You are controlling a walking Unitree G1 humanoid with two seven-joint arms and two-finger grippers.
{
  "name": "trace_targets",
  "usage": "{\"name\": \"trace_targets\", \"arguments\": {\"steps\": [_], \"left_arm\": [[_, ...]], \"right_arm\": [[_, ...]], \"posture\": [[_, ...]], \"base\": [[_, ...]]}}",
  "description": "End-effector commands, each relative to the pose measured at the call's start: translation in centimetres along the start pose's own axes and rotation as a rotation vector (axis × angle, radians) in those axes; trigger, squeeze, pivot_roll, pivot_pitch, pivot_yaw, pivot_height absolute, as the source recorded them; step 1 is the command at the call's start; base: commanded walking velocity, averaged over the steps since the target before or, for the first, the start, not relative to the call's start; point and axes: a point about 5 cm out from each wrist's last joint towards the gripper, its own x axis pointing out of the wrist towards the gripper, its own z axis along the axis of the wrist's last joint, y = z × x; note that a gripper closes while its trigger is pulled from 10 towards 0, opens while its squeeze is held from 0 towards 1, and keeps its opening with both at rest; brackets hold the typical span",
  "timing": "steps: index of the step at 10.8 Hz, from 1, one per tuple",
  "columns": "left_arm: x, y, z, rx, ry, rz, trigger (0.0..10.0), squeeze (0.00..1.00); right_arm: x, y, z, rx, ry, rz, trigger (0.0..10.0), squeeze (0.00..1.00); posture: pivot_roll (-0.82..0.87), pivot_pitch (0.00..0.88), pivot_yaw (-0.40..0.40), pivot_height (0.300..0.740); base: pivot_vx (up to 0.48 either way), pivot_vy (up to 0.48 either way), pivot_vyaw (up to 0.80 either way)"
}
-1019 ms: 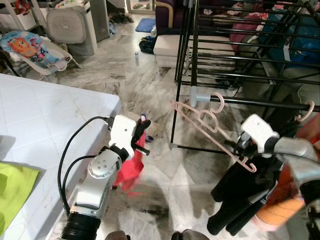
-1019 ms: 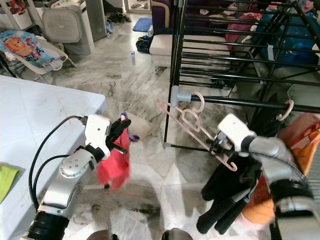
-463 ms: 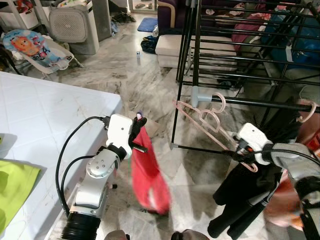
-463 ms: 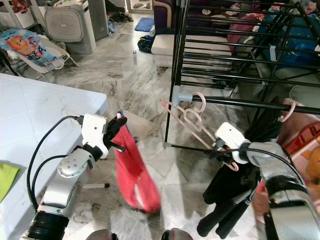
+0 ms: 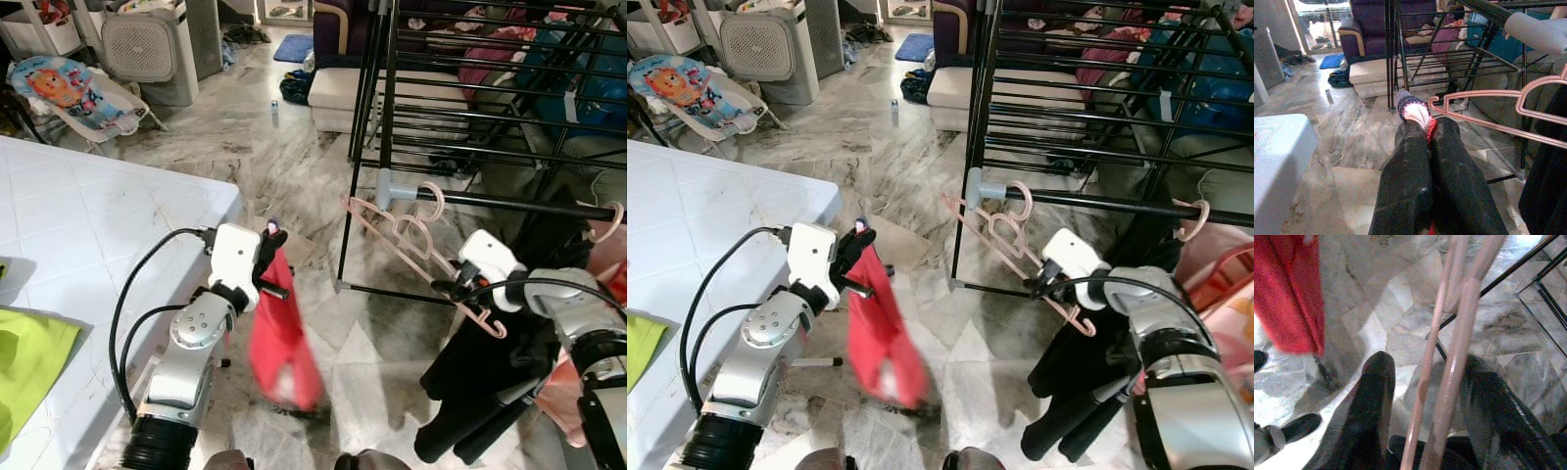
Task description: Hang hanger
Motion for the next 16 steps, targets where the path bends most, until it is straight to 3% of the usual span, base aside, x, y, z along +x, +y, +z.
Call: {"name": "trace_targets", "arguments": {"steps": [1, 10, 13, 14, 15, 16], "left_arm": [[0.2, 0.0, 0.4, 0.017, -0.007, -0.003, 10.0, 0.0], [0.3, 0.0, 0.4, 0.025, -0.008, -0.002, 10.0, 0.0], [0.2, 0.0, 0.3, 0.029, -0.009, 0.001, 10.0, 0.0], [0.1, 0.0, 0.3, 0.027, -0.006, 0.005, 10.0, 0.0], [0.1, -0.1, 0.2, 0.027, -0.003, -0.004, 10.0, 0.0], [0.2, -0.2, 0.2, 0.028, -0.002, -0.011, 10.0, 0.0]], "right_arm": [[0.1, -0.1, 0.4, -0.022, 0.007, 0.028, 0.0, 0.0], [0.5, 0.0, 0.2, -0.038, 0.027, 0.01, 0.0, 0.0], [0.6, -0.3, -0.3, 0.046, 0.026, -0.114, 0.0, 0.0], [0.6, 0.4, -0.8, 0.087, -0.002, -0.093, 10.0, 0.0], [0.5, 0.7, -1.4, 0.112, 0.0, -0.072, 10.0, 0.27], [0.4, 0.7, -1.6, 0.113, 0.011, -0.077, 10.0, 1.0]], "posture": [[-0.01, 0.012, -0.016, 0.74], [-0.01, 0.011, -0.016, 0.74], [0.0, 0.005, -0.023, 0.74], [0.0, 0.004, -0.025, 0.74], [-0.01, 0.006, -0.018, 0.74], [-0.01, 0.006, -0.018, 0.74]], "base": [[0.0, 0.0, 0.0], [0.0, 0.0, 0.0], [0.0, 0.0, 0.0], [0.0, 0.0, 0.0], [0.0, 0.0, 0.0], [0.0, 0.0, 0.0]]}}
